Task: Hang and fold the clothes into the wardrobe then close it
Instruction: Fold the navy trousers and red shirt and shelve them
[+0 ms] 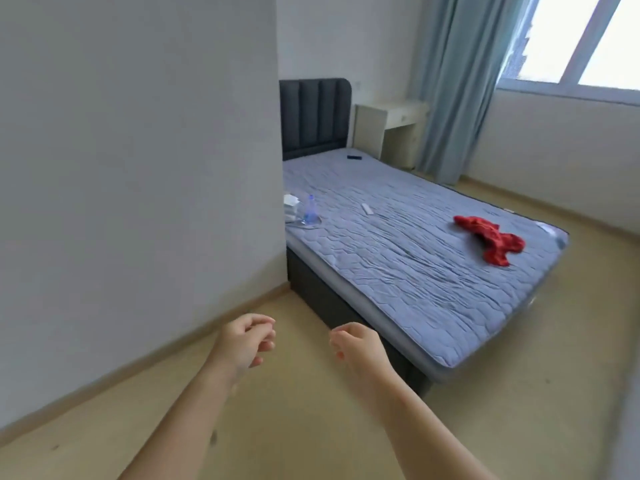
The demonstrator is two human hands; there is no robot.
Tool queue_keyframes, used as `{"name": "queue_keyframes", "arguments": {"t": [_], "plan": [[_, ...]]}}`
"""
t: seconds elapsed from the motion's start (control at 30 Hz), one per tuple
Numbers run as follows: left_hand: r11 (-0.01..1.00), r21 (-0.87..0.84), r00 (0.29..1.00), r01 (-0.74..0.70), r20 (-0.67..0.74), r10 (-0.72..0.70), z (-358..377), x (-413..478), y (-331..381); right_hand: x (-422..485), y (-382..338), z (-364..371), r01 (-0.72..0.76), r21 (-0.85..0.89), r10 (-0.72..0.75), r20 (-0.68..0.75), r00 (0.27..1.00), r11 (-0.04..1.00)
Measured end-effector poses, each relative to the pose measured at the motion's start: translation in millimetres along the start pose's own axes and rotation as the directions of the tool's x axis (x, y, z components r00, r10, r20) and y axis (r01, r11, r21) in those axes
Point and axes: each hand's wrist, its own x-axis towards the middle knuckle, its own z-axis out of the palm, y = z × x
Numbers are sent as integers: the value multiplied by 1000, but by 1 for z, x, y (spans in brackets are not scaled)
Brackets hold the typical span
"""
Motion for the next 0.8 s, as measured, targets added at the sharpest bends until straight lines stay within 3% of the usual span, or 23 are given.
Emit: {"name": "queue_keyframes", "arguments": {"t": [0.13,0.33,0.5,0.8], "plan": [[995,6,982,104,158,-104,109,34,0,25,49,-97,-182,79,189,-95,977,980],[976,104,923,194,317,-217,246,87,6,70,100,-214,-355,267,417,-228,880,896],[967,145,894,207,372,-248,360,163,37,155,99,-294,-382,350,480,-260,838,855],[944,322,794,72,554,-250,599,256,122,276,92,-470,-342,531,574,-366,733,775]]}}
